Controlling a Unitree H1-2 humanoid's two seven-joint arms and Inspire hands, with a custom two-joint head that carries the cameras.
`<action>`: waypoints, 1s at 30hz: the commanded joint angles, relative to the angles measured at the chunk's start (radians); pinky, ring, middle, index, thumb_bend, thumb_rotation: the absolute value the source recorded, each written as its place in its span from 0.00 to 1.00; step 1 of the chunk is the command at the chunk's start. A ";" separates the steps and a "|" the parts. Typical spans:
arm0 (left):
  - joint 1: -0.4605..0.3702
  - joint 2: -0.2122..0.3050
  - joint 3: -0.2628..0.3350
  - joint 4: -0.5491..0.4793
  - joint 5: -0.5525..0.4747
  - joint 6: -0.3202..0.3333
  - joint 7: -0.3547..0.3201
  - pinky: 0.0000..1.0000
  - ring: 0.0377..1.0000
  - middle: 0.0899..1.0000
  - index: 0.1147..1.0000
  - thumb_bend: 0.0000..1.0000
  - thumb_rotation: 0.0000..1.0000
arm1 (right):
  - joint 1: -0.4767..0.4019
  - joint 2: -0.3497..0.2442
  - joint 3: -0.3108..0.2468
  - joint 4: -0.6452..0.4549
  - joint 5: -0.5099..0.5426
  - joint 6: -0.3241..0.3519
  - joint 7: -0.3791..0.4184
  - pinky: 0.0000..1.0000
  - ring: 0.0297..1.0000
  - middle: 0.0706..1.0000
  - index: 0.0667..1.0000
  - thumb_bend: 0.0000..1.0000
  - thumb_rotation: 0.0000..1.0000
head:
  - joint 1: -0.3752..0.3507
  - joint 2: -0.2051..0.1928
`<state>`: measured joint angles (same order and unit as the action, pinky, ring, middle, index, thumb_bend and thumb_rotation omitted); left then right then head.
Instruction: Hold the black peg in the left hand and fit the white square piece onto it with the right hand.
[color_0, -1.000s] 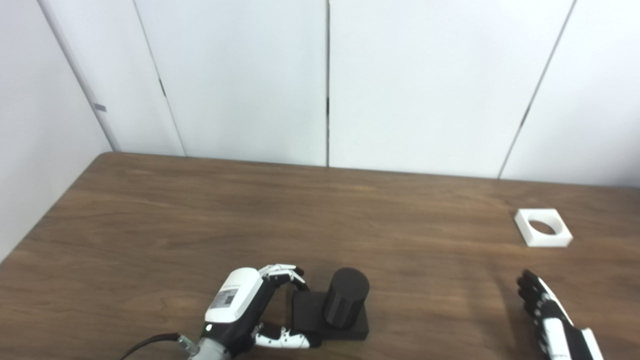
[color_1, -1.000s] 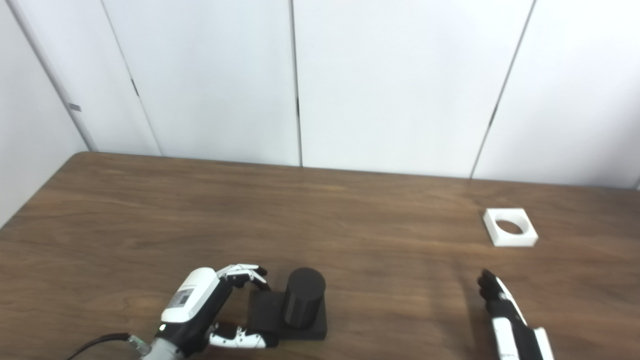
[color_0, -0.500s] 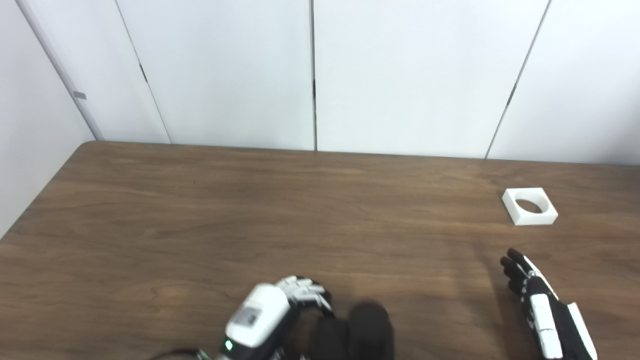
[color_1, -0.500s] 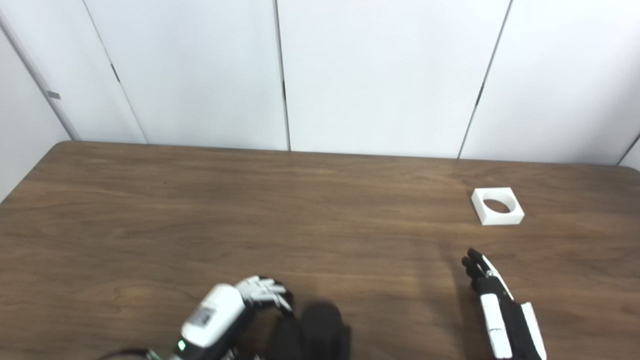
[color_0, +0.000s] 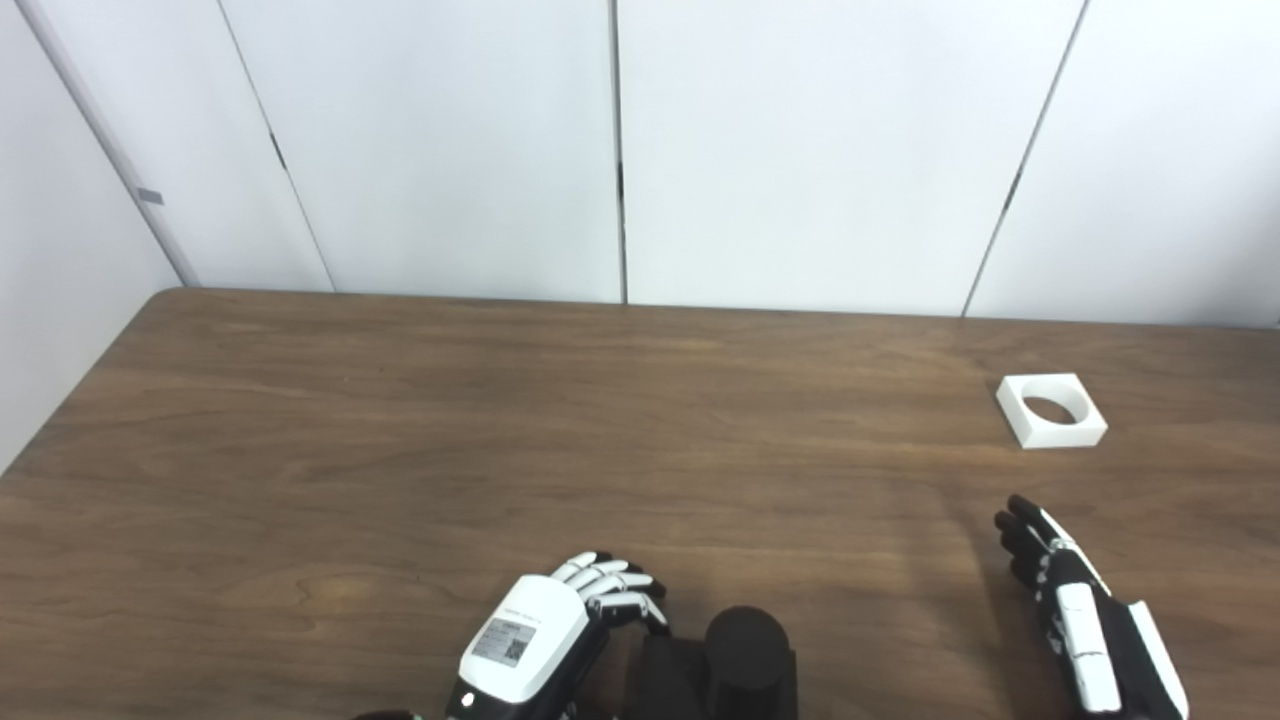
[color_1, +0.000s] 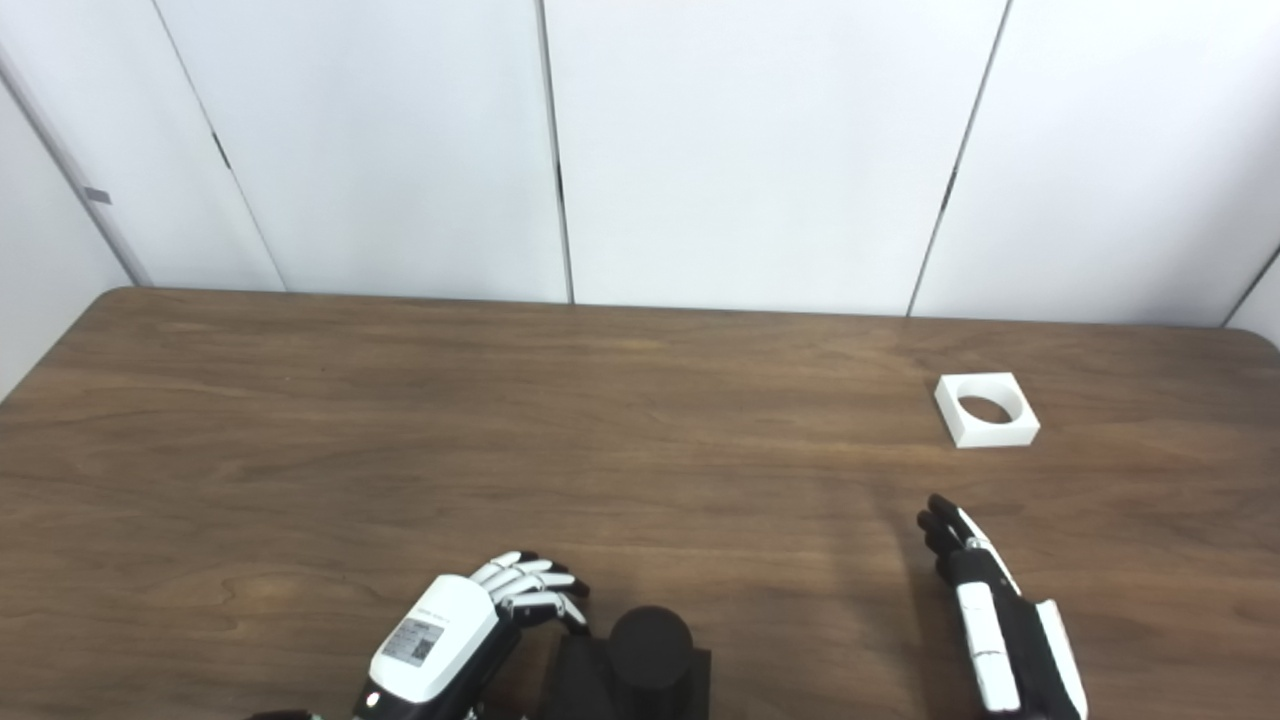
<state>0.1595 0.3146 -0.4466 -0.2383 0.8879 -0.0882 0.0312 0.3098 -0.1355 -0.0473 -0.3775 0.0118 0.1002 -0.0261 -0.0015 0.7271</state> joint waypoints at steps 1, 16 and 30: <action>0.014 0.017 -0.002 0.053 0.063 0.027 -0.036 0.89 0.83 0.76 0.42 0.50 0.06 | -0.006 0.010 -0.005 -0.023 0.001 -0.025 0.005 0.96 0.92 0.88 0.88 0.60 1.00 | -0.002 0.001; 0.016 0.037 0.055 0.071 0.002 -0.011 -0.023 0.86 0.81 0.74 0.42 0.51 0.06 | -0.107 -0.133 0.019 -0.136 -0.232 0.126 0.074 0.81 0.87 0.86 0.82 0.59 0.34 | -0.168 -0.046; 0.022 0.041 0.085 0.114 -0.010 -0.085 0.013 0.84 0.80 0.73 0.42 0.51 0.05 | -0.388 -0.449 0.022 -0.059 -0.477 0.314 0.266 0.99 1.00 0.97 0.79 0.84 0.11 | -0.247 -0.089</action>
<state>0.1594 0.3191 -0.3769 -0.1820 0.8566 -0.2016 0.0638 -0.0347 -0.5391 -0.0101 -0.4466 -0.4484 0.4226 0.2403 -0.2438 0.6382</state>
